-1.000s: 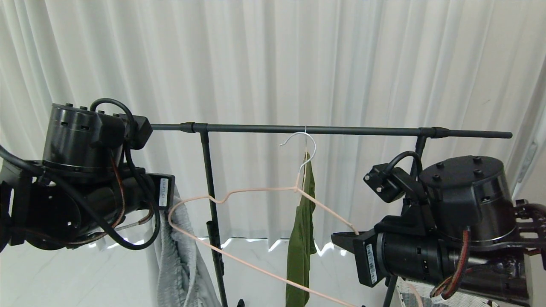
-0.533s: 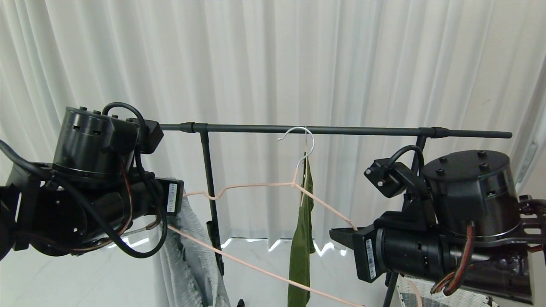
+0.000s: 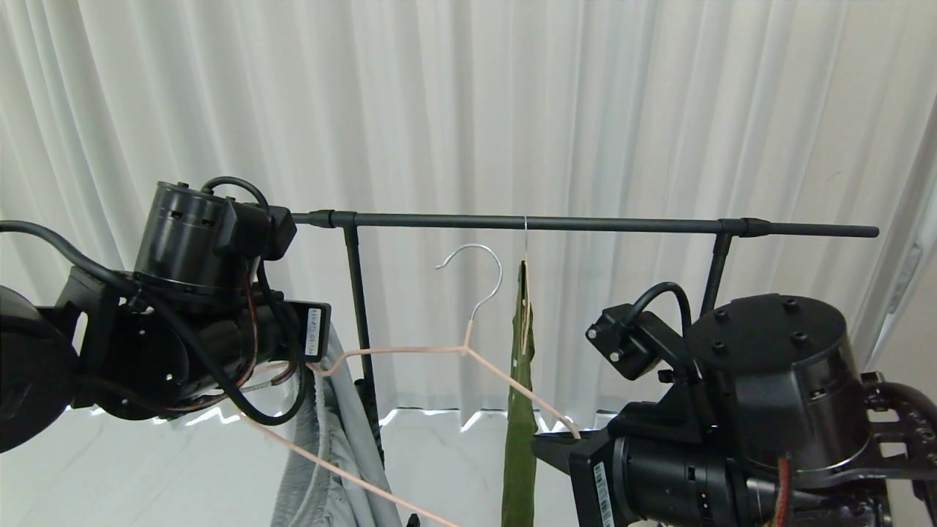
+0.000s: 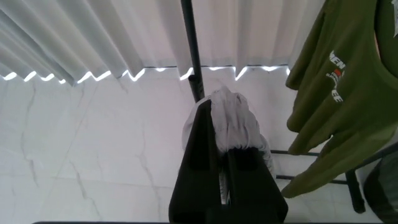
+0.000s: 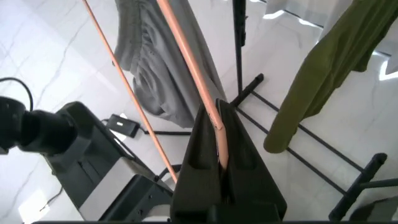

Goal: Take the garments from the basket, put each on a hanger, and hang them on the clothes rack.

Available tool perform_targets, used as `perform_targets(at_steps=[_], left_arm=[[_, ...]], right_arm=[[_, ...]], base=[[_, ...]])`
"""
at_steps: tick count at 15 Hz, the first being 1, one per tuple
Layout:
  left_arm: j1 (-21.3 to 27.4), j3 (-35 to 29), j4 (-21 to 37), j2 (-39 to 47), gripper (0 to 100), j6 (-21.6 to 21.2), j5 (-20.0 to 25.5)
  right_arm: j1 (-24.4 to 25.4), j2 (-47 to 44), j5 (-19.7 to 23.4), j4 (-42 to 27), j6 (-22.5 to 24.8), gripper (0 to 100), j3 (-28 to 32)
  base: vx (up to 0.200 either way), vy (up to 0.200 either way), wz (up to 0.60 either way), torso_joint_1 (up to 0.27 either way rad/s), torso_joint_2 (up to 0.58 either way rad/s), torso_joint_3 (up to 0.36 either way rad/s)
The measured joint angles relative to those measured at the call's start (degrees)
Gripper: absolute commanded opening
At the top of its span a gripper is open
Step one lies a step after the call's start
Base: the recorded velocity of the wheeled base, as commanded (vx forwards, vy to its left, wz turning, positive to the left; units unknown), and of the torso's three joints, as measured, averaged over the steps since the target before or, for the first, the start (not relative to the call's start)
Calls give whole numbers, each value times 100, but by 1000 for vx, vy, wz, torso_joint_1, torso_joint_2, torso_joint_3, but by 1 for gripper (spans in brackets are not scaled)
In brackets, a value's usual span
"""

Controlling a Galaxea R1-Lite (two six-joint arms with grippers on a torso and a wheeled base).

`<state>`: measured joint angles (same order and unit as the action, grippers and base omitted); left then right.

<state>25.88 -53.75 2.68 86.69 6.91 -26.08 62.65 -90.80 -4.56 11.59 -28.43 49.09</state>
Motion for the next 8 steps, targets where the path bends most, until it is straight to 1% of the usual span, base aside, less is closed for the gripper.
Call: perform_targets(at_steps=[1, 3, 5, 8], left_arm=[[-33, -2, 33, 11, 0, -5, -9], [-98, 23, 148, 20, 0, -22, -162], [-113, 39, 158, 39, 0, -35, -384], [-119, -18, 155, 129, 0, -35, -841]], right_arm=[[-79, -11, -23, 4, -80, 0, -15], [-286, -2, -268, 4, -110, 0, -33], [-496, 0, -384, 4, -105, 0, -34], [-681, -13, -422, -7, -102, 0, -26]], base=[[0, 0, 0, 0, 0, 0], [0, 0, 0, 0, 0, 0], [0, 0, 0, 0, 0, 0], [0, 0, 0, 0, 0, 0]])
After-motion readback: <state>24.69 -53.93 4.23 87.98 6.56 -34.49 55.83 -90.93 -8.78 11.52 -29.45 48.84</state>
